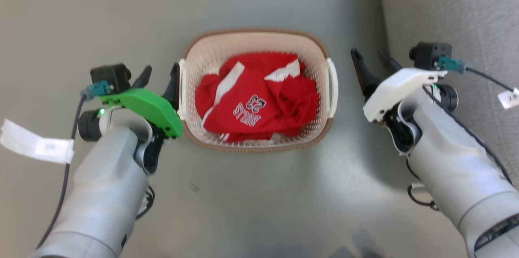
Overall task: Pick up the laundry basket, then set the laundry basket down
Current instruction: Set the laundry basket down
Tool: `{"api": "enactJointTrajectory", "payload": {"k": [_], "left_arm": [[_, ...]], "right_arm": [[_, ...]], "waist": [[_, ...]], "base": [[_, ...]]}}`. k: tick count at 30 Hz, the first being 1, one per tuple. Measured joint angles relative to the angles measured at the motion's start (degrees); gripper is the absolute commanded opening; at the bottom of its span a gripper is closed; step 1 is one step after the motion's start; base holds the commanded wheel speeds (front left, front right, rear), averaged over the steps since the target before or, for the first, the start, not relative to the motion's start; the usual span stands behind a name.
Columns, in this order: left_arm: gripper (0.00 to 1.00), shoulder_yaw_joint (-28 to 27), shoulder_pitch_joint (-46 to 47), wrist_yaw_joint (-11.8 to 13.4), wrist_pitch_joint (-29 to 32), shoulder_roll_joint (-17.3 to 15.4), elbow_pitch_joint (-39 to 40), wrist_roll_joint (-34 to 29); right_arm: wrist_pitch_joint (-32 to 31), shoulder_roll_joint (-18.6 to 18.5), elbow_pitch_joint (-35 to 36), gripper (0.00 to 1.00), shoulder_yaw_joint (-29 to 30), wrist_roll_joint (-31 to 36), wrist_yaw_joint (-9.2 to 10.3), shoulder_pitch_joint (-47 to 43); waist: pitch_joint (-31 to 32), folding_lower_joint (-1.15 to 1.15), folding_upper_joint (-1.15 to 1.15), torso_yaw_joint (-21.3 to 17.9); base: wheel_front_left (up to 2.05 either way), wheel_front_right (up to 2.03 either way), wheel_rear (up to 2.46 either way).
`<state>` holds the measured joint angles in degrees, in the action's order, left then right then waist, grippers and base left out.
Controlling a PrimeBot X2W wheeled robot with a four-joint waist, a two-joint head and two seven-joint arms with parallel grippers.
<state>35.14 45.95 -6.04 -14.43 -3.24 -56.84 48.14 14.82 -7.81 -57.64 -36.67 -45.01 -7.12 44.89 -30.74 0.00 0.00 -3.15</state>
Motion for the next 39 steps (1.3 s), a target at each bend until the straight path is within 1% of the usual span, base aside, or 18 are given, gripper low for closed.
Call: {"api": "enactJointTrajectory", "payload": {"k": [5,6,12,18,24,27,34,35,39], "left_arm": [[1.00,-1.8,-3.5,-0.1,0.0,-0.3,2.3,-1.5],[1.00,-2.5,-5.0,-0.1,0.0,-0.7,3.3,-2.5],[1.00,-5.2,-9.3,-0.1,0.0,-1.3,6.4,-4.2],[1.00,-7.6,-13.8,-0.1,0.0,-1.4,9.9,-6.7],[1.00,-10.7,-19.1,-0.1,0.0,-1.5,13.4,-7.8],[1.00,-12.2,-21.3,0.1,0.0,-1.5,15.8,-9.4],[1.00,-13.5,-24.9,0.4,0.0,-1.5,20.3,-12.5],[1.00,-13.9,-25.6,0.6,0.0,-1.4,20.8,-13.2],[1.00,-15.6,-28.7,1.1,0.0,-1.3,23.3,-14.4]], "right_arm": [[0.0,-0.9,2.1,1.00,1.1,1.2,0.00,-3.3],[0.0,-1.2,3.1,1.00,1.6,2.0,0.00,-4.5],[0.0,-1.4,6.2,1.00,3.7,3.7,0.00,-8.2],[0.0,-1.8,9.8,1.00,7.1,5.1,0.01,-13.3],[0.0,-1.2,13.3,1.00,9.7,6.4,0.05,-18.2],[0.0,-1.1,15.6,1.00,10.9,7.4,0.08,-20.4],[-0.1,-1.2,20.7,1.00,14.2,9.6,0.27,-24.5],[-0.1,-1.3,21.7,1.00,14.7,10.3,0.69,-25.4],[-0.1,-1.5,26.3,1.00,16.8,12.8,1.24,-28.2]], "waist": [[4.1,0.00,0.00,0.0],[5.8,0.00,0.00,0.0],[10.7,0.00,0.00,0.2],[15.6,0.00,0.00,0.4],[20.6,0.00,0.00,0.7],[22.8,0.00,0.00,0.6],[26.4,0.00,0.00,0.6],[26.9,0.00,0.00,0.7],[28.6,0.00,0.00,1.1]], "base": [[0.00,0.00,0.00],[0.00,0.00,0.00],[0.00,0.00,0.00],[0.00,0.00,0.00],[0.00,0.00,0.00],[0.00,0.00,0.00],[0.00,0.00,0.00],[0.00,0.00,0.00],[0.00,0.00,0.00]]}}
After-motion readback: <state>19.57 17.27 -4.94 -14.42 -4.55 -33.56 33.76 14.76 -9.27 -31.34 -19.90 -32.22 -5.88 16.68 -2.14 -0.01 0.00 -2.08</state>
